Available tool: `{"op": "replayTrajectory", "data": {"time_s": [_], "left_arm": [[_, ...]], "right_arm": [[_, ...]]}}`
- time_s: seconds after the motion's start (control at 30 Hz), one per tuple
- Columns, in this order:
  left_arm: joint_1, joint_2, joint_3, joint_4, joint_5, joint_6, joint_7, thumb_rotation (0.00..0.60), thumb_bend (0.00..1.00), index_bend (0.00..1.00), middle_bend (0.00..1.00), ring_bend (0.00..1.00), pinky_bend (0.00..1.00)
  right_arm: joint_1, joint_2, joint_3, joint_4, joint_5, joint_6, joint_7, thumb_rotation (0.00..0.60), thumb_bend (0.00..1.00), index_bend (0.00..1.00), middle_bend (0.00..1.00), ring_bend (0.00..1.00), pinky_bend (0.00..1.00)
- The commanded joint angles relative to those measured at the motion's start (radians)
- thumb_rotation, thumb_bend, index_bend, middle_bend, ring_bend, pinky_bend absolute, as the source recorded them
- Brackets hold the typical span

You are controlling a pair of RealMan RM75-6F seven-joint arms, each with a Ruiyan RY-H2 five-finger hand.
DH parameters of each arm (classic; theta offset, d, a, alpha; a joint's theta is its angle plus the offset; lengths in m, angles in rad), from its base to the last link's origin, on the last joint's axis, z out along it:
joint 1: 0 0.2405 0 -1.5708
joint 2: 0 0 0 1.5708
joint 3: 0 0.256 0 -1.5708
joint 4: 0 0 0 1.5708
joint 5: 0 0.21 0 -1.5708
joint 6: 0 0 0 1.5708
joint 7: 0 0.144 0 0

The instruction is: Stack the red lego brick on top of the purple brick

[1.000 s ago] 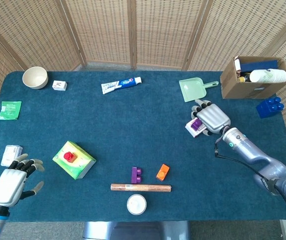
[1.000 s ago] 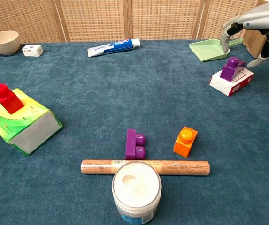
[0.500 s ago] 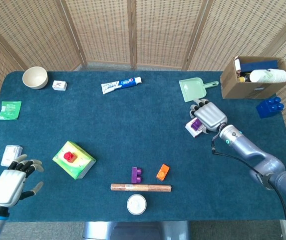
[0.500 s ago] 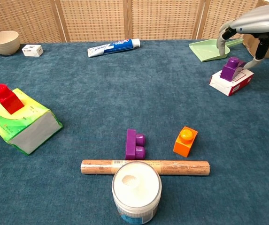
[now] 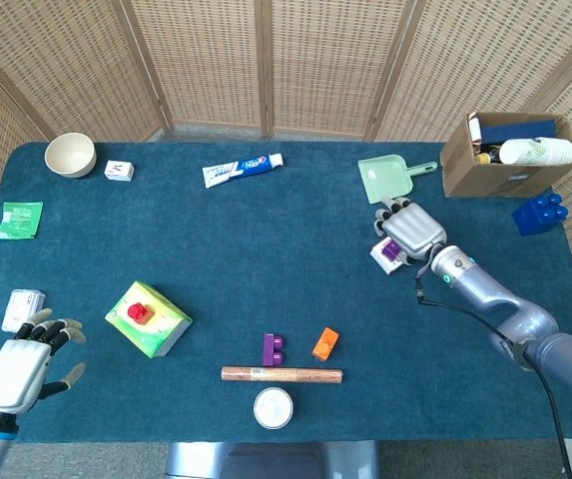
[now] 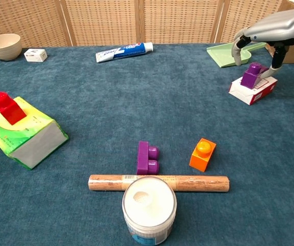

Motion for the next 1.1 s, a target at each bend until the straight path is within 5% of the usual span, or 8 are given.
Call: {"op": "replayTrajectory", "data": {"time_s": [0.03, 0.77, 1.1], "left_arm": [[0.0, -0.001, 0.0, 0.0, -0.001, -0.001, 0.0, 0.6, 0.33, 0.42, 0.36, 0.34, 0.17], [0.006, -0.006, 0.0, 0.015, -0.01, 0.001, -0.01, 0.6, 0.33, 0.42, 0.36, 0.34, 0.17], [0.004, -0.011, -0.002, 0.019, -0.009, -0.002, -0.01, 0.6, 0.33, 0.42, 0.36, 0.34, 0.17]], "right_arm": [[0.006, -0.008, -0.005, 0.011, -0.002, -0.003, 0.006, 0.6, 0.18, 0.37, 0.23, 0.07, 0.19], [0.038, -0.061, -0.03, 0.091, 0.014, -0.043, 0.02, 0.6, 0.18, 0.42, 0.24, 0.07, 0.2], [0.042, -0.073, -0.041, 0.127, 0.019, -0.053, 0.035, 0.6, 0.19, 0.52, 0.24, 0.08, 0.2]]}}
